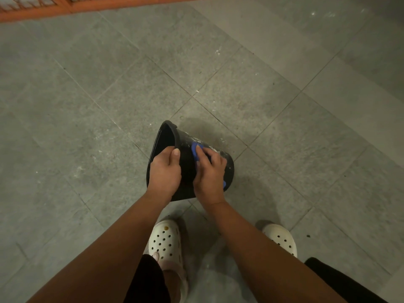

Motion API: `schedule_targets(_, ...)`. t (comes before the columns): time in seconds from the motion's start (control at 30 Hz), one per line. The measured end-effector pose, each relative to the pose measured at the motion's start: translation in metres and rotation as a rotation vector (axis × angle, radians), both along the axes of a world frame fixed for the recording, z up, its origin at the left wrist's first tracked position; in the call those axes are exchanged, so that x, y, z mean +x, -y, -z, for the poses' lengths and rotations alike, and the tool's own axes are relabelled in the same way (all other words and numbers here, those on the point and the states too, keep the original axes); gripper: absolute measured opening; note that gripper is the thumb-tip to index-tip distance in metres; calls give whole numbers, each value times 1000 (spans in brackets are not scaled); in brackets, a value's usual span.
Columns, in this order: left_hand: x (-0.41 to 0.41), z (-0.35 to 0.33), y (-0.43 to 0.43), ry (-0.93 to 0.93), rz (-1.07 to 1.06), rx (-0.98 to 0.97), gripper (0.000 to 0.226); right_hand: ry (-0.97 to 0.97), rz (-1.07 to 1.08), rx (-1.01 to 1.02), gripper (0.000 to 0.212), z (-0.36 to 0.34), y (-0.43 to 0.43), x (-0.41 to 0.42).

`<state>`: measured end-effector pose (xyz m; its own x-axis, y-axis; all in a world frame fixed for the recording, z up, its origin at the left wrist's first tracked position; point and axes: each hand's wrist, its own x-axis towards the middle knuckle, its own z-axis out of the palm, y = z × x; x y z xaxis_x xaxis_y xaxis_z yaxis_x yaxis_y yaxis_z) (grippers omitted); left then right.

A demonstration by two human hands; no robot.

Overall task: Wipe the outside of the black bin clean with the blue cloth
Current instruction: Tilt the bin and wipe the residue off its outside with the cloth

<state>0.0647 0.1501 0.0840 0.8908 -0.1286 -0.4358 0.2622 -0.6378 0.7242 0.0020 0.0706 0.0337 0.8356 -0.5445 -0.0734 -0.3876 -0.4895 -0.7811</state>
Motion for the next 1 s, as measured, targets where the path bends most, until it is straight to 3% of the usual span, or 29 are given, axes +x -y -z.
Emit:
schedule_targets(0.27, 3, -7, 0, -7, 104, 23, 28, 121, -13, 9, 41, -11, -8, 4)
schedule_targets(0.43, -4, -10, 3, -42, 141, 5, 29, 23, 63, 51, 42, -5, 3, -4)
schedule_targets(0.63, -8, -12, 2, 3, 261, 13, 31, 115, 75, 50, 38, -18, -2, 3)
schedule_targets(0.77, -14, -12, 2, 42, 254, 14, 31, 58, 36, 33, 40, -15, 7, 4)
schedule_targets(1.0, -19, -19, 2, -15, 243, -54, 33, 43, 151, 110, 34, -23, -6, 2)
